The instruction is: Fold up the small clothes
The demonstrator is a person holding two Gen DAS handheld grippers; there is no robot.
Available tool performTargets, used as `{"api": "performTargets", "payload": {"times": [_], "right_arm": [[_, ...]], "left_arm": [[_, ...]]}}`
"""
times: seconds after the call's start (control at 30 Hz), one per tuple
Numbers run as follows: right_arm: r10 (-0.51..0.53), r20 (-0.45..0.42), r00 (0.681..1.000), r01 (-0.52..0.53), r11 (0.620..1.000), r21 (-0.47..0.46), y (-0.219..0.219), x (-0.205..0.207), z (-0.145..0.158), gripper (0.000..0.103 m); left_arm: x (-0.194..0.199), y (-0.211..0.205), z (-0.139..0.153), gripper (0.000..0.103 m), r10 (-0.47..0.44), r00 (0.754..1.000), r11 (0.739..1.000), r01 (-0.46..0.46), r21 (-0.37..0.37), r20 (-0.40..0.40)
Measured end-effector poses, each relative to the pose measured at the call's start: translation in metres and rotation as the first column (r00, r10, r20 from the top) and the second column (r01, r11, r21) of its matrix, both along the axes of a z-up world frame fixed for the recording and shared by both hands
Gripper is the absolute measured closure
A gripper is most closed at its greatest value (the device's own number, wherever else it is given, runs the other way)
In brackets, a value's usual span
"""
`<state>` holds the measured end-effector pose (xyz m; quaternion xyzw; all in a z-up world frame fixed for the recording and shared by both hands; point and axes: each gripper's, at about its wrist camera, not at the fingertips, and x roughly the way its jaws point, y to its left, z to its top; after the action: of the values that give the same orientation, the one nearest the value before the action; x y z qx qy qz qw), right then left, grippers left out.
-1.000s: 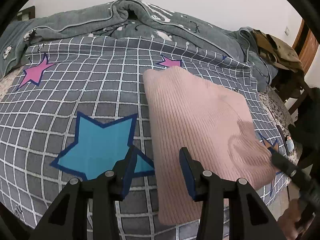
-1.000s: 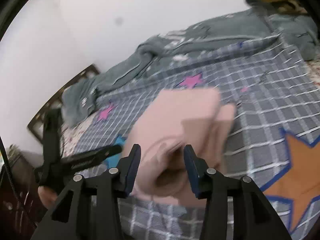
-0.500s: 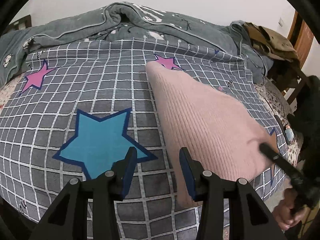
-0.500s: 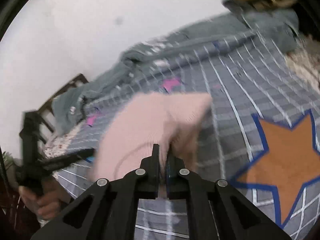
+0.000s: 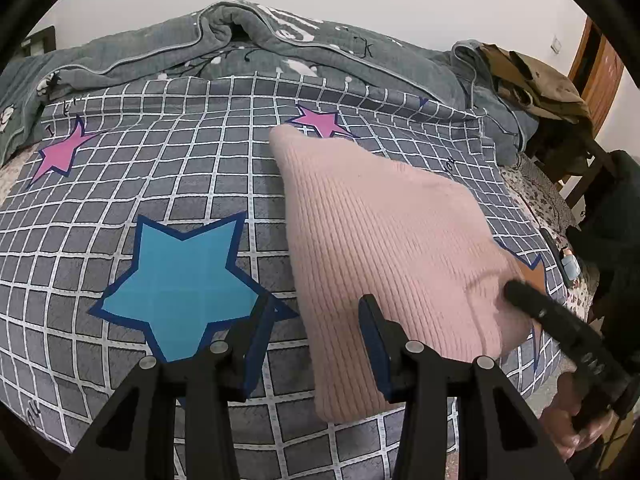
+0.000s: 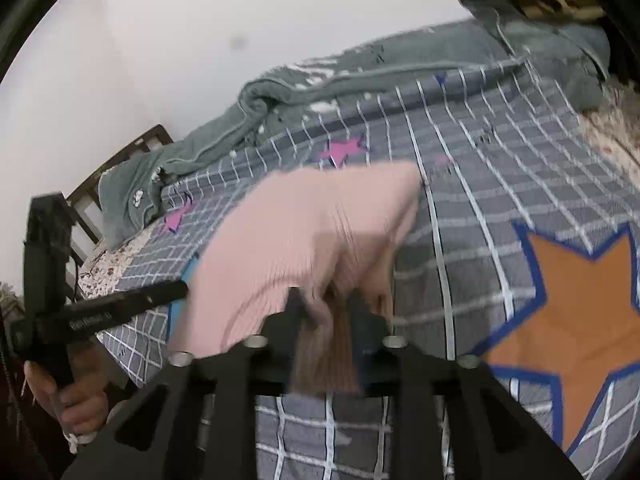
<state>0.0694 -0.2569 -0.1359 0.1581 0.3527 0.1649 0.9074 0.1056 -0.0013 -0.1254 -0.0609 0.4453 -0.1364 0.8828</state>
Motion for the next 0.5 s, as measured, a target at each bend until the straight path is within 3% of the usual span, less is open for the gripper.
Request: {"api": "performTargets", "payload": {"times": [0.13, 0.3, 0.33, 0.37, 0.43, 0.5], "right_arm": [[-0.024, -0.028, 0.999, 0.025, 0.999, 0.037, -0.003, 0.028, 0.002, 0.06], [-0.098, -0.127, 0.987, 0.107, 0.992, 0.071, -0.011, 0.072, -0.014, 0.058], [-0.099, -0.148, 0.984, 0.11, 0.992, 0.067, -0.01, 0.08, -0.018, 0.062], [-0.093, -0.155, 0.984, 0.103, 0.993, 0.056, -0.008, 0.084, -0.019, 0.076], [-0.079, -0.115, 0.99, 0.08, 0.997, 0.004, -0.002, 0.083, -0.016, 0.089], [-0.054, -0.058, 0.997, 0.052, 0.998, -0.027, -0.001, 0.075, -0.01, 0.093]], "left_arm": [[0.002, 0.001, 0.002, 0.061, -0.004, 1.0, 1.0, 0.004, 0.008, 0.01], [0.004, 0.003, 0.009, 0.061, -0.017, 0.999, 0.999, 0.015, 0.028, 0.037], [0.005, 0.003, 0.01, 0.061, -0.018, 0.999, 0.999, 0.016, 0.03, 0.04], [0.007, 0.004, 0.01, 0.061, -0.015, 0.999, 0.999, 0.014, 0.031, 0.04], [0.011, 0.005, 0.011, 0.061, -0.008, 0.999, 1.0, 0.007, 0.027, 0.038], [0.015, 0.006, 0.01, 0.061, 0.0, 0.999, 1.0, -0.001, 0.013, 0.034]]}}
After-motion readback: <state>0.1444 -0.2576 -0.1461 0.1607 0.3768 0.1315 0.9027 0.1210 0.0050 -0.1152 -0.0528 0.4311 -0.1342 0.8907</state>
